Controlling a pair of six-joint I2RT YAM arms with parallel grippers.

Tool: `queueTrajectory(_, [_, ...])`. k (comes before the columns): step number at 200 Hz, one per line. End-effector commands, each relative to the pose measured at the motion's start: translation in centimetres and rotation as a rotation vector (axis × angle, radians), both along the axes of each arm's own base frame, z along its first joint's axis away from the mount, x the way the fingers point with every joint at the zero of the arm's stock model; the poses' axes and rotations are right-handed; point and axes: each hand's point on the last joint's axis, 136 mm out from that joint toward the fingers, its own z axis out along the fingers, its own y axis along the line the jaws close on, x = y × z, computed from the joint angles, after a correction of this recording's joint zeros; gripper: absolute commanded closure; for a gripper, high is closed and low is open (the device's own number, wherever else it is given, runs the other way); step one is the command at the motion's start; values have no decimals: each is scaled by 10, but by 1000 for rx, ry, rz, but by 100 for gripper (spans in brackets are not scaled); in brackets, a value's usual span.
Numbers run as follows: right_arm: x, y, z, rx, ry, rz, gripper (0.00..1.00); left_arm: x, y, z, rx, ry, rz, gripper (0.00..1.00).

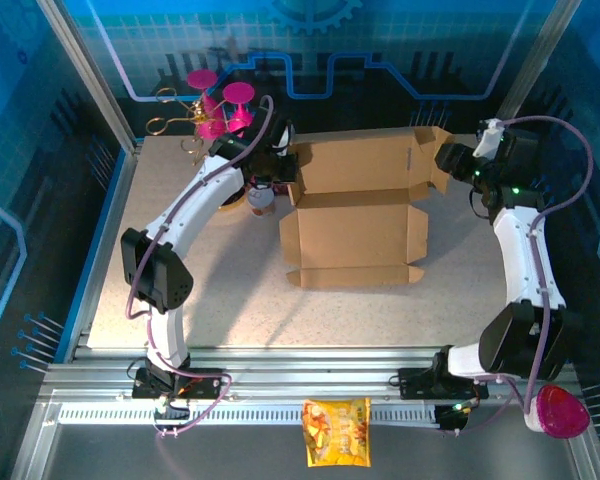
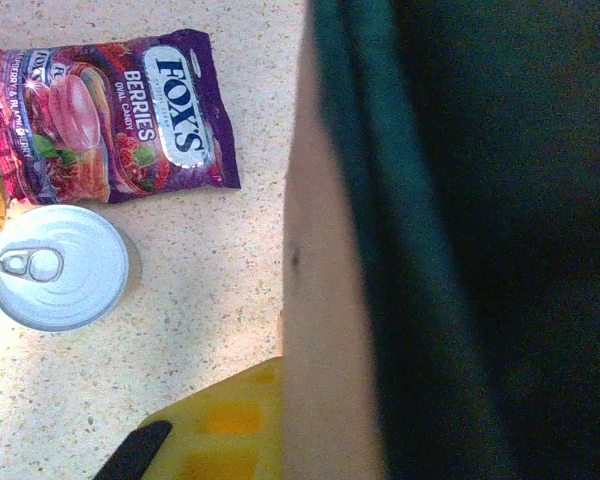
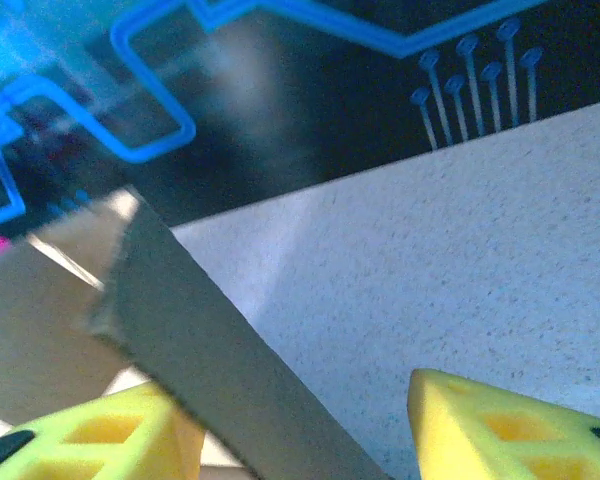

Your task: Fold the paper box

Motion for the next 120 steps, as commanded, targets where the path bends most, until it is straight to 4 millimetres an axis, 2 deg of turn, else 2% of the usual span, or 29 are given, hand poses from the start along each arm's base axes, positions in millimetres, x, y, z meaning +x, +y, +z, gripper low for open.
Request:
queueTrajectory(1, [-4,11,18,-84,-83,111,43,0,0,3,-10,18,-36,100])
queueTrajectory(29, [4,0,0,-111,-21,71,50,-1,-1,4,-12,18,-42,100])
queueTrajectory(58, [9,1,-6,-167,23,41,76,-1,-2,5,-19,21,-41,100])
queueTrajectory(80, [7,2,-13,-257,70,-11,86,0,-3,3,-27,28,-33,100])
queueTrajectory(101, [-1,-2,-10,-325,77,-98,100,0,-2,2,-28,32,-25,100])
queueTrajectory(120, [-14,1,4,-374,50,-169,100,1,0,0,-21,38,-7,100])
